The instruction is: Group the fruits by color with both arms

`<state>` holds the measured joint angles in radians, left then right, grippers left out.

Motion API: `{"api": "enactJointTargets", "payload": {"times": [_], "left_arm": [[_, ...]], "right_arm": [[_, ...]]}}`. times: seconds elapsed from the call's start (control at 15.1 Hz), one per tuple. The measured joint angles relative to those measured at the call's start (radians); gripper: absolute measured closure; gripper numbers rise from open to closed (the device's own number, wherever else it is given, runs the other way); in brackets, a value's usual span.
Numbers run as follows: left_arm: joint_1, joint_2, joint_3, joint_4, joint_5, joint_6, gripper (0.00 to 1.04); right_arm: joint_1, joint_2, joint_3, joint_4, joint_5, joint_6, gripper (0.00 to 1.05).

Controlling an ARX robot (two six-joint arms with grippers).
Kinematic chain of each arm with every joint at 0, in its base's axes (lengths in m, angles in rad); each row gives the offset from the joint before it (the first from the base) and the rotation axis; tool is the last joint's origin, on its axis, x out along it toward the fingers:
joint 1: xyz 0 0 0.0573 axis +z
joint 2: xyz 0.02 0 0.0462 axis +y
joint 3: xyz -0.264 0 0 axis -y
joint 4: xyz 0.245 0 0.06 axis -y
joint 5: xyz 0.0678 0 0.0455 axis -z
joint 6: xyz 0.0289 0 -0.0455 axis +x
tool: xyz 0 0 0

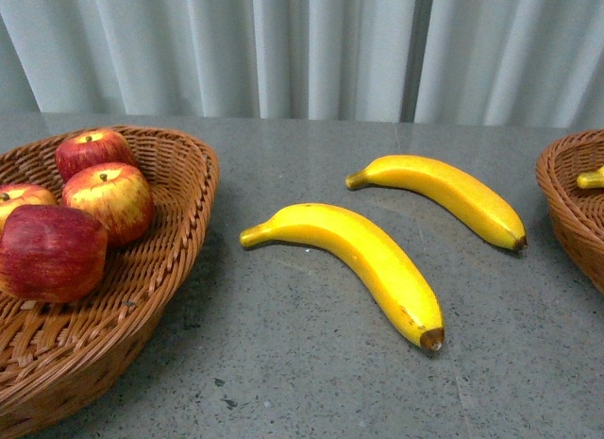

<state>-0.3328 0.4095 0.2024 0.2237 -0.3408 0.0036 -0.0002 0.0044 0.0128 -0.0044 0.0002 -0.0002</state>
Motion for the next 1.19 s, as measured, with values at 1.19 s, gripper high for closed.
{"api": "enactJointTargets", "payload": {"times": [1.19], "left_arm": [[0.333,-0.4,-0.188,-0.23,0.341,-0.003,1.03]], "right_arm": [[0.0,0.0,0.0,0.0,0.0,0.0,0.07]]}}
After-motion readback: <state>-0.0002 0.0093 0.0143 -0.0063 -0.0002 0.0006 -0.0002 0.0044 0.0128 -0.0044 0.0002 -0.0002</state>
